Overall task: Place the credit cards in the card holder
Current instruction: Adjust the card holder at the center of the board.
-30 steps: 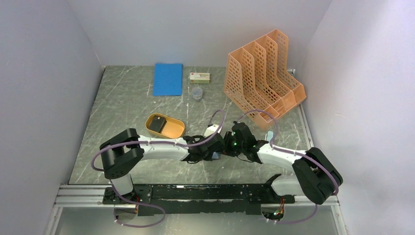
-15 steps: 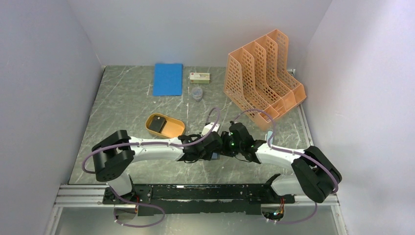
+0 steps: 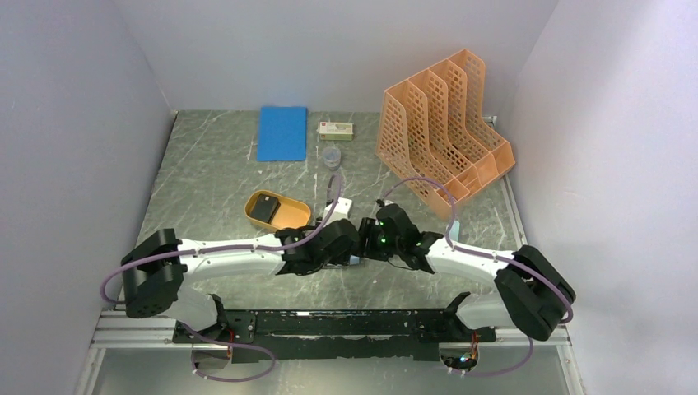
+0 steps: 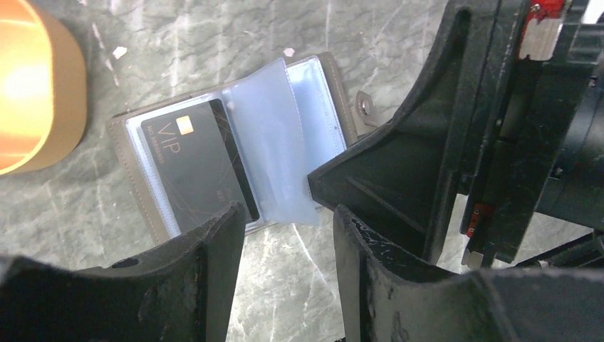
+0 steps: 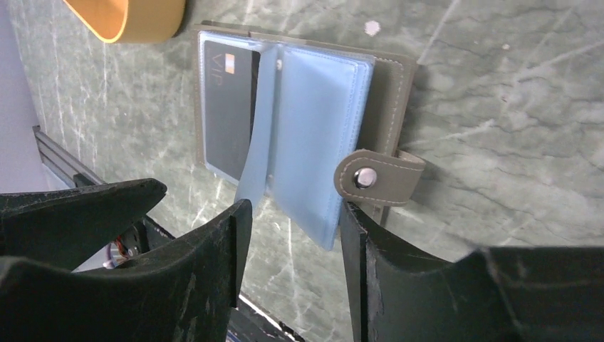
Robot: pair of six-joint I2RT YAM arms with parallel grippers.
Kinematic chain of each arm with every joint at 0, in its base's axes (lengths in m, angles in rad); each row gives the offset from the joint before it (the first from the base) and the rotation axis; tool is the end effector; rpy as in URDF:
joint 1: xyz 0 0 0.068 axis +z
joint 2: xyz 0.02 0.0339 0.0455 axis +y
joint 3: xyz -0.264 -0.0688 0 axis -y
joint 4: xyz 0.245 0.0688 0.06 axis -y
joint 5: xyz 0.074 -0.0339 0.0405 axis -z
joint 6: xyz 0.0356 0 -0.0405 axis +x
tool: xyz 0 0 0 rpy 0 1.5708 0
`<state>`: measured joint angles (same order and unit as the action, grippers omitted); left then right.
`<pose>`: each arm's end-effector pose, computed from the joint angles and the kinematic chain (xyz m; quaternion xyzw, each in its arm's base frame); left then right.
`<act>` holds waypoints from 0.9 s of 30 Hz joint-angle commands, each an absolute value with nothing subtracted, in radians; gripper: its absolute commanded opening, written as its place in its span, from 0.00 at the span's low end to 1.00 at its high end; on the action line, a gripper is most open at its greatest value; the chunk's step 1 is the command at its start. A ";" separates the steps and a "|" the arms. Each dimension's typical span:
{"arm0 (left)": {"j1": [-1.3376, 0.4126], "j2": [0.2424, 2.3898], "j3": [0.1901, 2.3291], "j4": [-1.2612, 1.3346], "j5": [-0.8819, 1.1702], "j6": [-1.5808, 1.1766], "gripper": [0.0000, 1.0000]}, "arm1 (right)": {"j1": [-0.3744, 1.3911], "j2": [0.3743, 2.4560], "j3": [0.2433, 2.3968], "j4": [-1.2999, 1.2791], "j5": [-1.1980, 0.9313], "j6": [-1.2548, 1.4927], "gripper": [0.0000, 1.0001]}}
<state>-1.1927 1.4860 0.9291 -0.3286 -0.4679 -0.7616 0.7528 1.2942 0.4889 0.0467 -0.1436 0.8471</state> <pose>0.1272 -0.2769 0.2161 0.1199 0.9117 -0.1488 0.3638 0.1718 0.1679 0.1572 0.0149 0.9166 0.3285 0.2272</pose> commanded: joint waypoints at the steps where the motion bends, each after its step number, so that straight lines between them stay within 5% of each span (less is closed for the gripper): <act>1: -1.192 1.433 0.899 -0.362 -0.542 -0.815 0.54 | 0.793 1.323 0.548 0.005 -0.072 0.824 0.53; 27: -0.986 1.234 0.743 -0.264 -0.331 -0.887 0.59 | 0.903 1.425 0.686 -0.113 0.101 0.802 0.72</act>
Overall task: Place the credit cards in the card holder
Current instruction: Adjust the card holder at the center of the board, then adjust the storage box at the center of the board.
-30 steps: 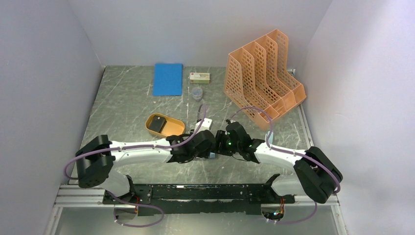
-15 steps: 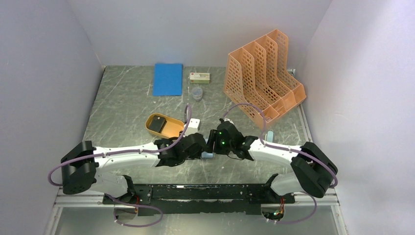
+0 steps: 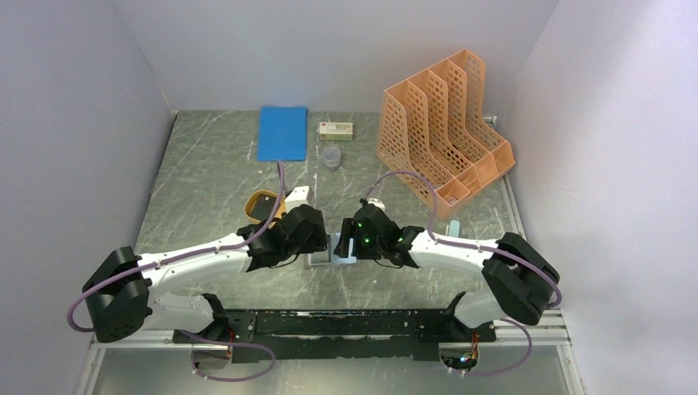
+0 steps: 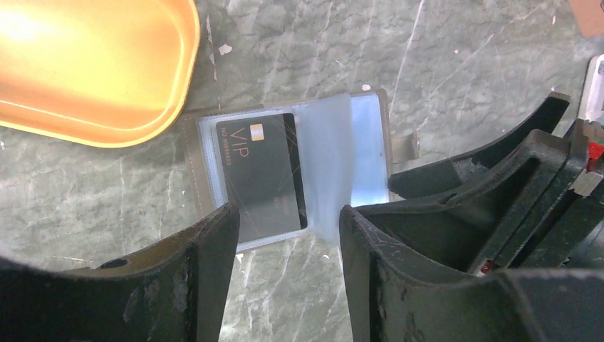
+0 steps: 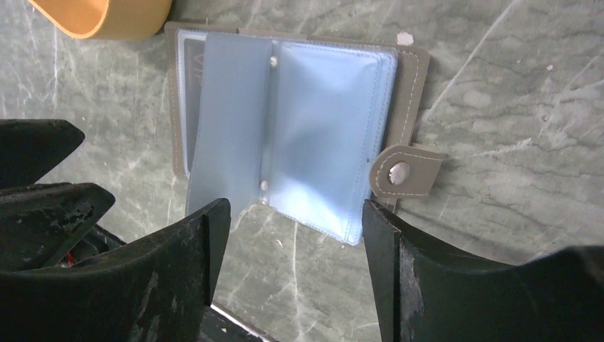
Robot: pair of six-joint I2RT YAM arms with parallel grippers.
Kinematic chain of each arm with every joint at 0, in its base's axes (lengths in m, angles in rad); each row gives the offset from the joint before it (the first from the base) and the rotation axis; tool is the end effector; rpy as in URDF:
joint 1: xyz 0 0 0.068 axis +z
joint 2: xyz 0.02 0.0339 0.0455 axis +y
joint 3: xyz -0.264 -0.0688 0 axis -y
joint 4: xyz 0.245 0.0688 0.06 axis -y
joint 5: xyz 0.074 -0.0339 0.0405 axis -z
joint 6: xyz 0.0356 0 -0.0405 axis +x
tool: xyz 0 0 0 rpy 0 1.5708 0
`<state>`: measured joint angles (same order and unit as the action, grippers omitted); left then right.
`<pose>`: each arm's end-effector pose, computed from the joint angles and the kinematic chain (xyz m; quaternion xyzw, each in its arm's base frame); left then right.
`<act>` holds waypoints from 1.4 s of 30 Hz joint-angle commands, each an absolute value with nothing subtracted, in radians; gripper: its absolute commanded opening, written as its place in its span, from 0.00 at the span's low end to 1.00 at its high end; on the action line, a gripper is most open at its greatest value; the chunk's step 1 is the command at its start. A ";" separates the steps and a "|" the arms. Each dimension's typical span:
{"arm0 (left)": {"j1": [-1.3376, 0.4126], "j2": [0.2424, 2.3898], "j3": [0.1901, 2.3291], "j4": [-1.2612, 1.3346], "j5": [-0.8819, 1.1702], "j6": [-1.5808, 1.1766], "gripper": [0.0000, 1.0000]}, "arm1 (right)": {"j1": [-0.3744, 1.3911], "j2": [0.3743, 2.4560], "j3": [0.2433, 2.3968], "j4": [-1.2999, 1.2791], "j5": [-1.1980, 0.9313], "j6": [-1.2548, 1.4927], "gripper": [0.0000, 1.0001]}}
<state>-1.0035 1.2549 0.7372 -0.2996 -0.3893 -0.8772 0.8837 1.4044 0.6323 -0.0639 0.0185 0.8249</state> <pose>0.1477 -0.2067 0.2173 -0.0134 0.9150 -0.1855 0.3581 0.1700 0.2061 0.1646 -0.0241 0.9329 0.2652 0.2424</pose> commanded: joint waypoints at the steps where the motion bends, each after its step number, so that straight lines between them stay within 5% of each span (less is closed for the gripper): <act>1: -0.984 1.235 0.745 -0.268 -0.332 -0.886 0.59 | 0.908 1.434 0.697 -0.130 0.117 0.795 0.72; 28: -0.897 1.301 0.748 -0.201 -0.221 -0.882 0.55 | 1.102 1.623 0.884 -0.262 0.389 0.737 0.72; 42: -0.894 1.471 0.766 -0.204 -0.211 -0.876 0.35 | 1.106 1.434 0.809 -0.310 0.365 0.774 0.70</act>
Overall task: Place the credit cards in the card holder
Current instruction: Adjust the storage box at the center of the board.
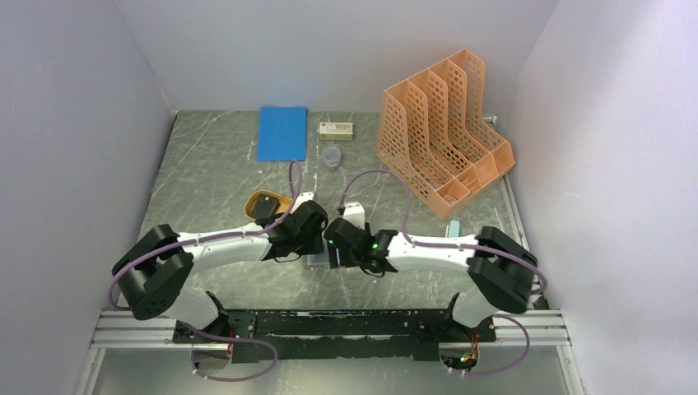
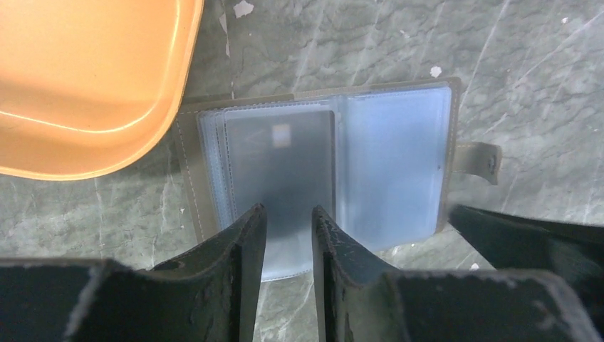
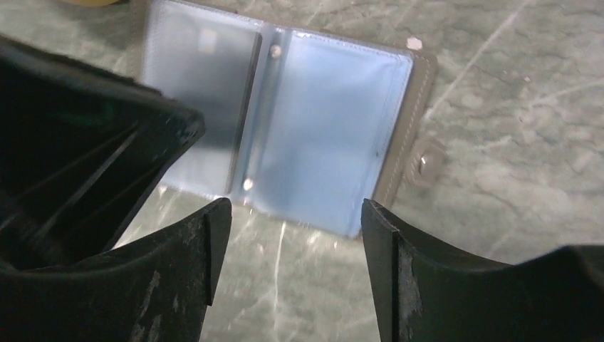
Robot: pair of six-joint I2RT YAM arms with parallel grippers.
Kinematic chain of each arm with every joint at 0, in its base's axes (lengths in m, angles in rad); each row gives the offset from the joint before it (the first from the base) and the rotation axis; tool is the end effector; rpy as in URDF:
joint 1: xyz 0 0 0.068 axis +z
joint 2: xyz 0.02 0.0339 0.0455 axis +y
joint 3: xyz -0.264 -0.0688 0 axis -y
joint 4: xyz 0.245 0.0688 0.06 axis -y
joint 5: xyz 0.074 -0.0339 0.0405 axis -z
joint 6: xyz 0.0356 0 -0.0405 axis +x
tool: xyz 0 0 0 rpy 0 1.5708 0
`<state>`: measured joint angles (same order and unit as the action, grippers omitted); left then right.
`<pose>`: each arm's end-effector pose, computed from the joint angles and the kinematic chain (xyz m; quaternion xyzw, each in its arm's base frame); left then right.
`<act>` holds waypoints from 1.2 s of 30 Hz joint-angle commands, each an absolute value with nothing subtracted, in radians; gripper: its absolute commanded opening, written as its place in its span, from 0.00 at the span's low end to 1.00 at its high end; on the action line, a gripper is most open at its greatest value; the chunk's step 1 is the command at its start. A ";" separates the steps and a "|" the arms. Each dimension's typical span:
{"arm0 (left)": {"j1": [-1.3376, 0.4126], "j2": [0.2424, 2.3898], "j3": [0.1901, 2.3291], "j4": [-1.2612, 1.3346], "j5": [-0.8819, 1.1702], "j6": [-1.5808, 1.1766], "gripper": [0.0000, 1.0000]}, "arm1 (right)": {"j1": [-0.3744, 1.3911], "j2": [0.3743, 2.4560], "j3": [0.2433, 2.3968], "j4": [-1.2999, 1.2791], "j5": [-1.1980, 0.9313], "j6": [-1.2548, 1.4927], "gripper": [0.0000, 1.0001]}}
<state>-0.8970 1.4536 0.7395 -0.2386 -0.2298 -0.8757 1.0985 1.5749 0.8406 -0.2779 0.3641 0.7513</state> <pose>0.1789 -0.2110 0.1720 -0.0248 0.9467 -0.1650 0.2756 0.1478 0.2614 0.1669 -0.1141 0.9398 0.1118 0.3022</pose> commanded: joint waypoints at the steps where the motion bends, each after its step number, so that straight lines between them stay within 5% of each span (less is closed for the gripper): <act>1: -0.894 1.468 0.759 -0.203 -0.213 -0.875 0.34 | 1.106 1.384 0.798 -0.308 0.351 0.769 0.70; 13: -0.894 1.340 0.730 -0.271 -0.244 -0.874 0.30 | 0.989 1.308 0.740 -0.059 0.106 0.815 0.40; 20: -0.894 1.013 0.792 -0.511 -0.397 -0.837 0.46 | 0.989 1.310 0.855 -0.004 0.087 0.695 0.49; 24: -0.892 0.866 0.814 -0.662 -0.548 -0.847 0.57 | 0.989 1.477 1.024 -0.005 0.045 0.685 0.58; 36: -0.889 0.611 0.782 -0.914 -0.758 -0.963 0.66 | 0.996 2.018 1.462 0.016 0.058 0.895 0.66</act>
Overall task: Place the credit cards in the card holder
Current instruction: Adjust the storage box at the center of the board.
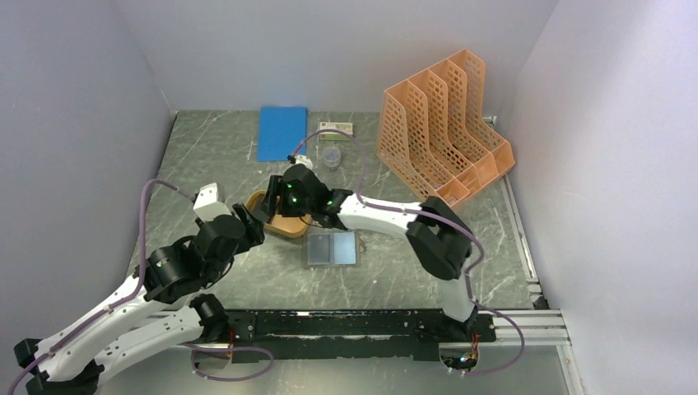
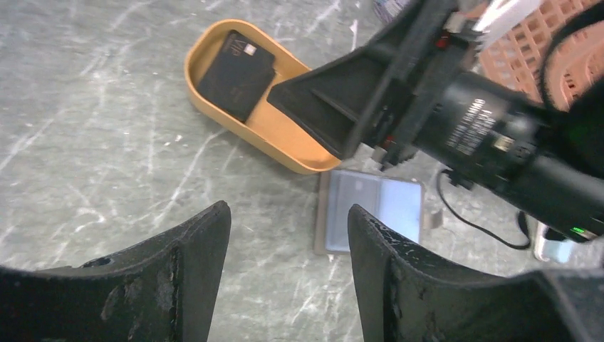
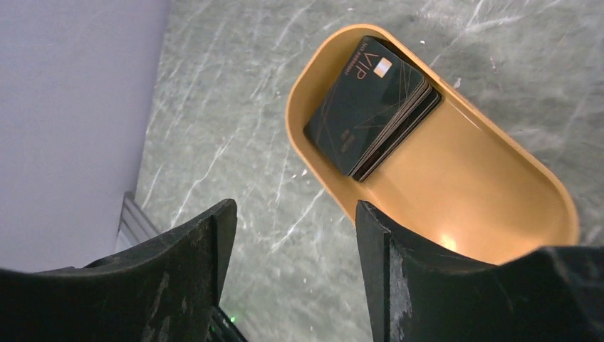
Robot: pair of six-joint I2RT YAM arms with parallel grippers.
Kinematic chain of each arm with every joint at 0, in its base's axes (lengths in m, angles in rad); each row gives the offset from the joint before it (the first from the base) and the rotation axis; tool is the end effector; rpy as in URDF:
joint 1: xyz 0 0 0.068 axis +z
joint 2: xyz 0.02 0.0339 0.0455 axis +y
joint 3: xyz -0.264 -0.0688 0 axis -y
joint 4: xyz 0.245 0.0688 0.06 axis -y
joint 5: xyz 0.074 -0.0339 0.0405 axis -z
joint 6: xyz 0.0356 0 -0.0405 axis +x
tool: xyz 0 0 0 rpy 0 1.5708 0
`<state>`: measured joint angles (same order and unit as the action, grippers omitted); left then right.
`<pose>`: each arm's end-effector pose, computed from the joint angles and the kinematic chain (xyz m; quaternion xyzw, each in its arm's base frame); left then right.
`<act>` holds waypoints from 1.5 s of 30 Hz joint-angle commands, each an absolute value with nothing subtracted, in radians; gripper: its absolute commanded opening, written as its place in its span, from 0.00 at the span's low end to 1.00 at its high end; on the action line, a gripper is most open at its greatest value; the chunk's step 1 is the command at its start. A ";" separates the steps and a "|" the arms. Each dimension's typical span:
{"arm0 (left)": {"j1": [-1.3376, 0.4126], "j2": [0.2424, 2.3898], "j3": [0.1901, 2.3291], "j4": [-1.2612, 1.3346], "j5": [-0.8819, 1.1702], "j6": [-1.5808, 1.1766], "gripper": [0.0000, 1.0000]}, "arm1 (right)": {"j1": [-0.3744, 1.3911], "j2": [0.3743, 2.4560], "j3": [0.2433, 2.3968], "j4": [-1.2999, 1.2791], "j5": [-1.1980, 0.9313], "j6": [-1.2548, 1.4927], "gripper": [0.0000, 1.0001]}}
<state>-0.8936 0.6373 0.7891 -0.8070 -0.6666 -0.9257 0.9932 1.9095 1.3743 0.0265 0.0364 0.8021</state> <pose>0.0935 -0.0811 0.3048 -0.1582 0.8452 -0.1494 0.4881 0.2439 0.3719 0.2358 -0.0731 0.8591 0.3861 0.3280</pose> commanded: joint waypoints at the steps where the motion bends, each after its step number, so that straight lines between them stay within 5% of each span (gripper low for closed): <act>1: -0.889 0.606 0.784 -0.912 -0.757 -0.958 0.66 | 0.996 2.045 1.486 0.012 0.066 0.910 0.68; 11: -0.891 0.610 0.785 -0.895 -0.742 -0.927 0.71 | 1.003 2.219 1.675 -0.129 0.190 0.986 0.75; 27: -0.927 0.602 0.776 -0.904 -0.759 -0.949 0.80 | 1.000 2.321 1.763 -0.250 0.227 1.015 0.71; 45: -0.976 0.617 0.775 -0.932 -0.799 -0.994 0.79 | 0.971 2.312 1.675 -0.303 0.242 0.938 0.38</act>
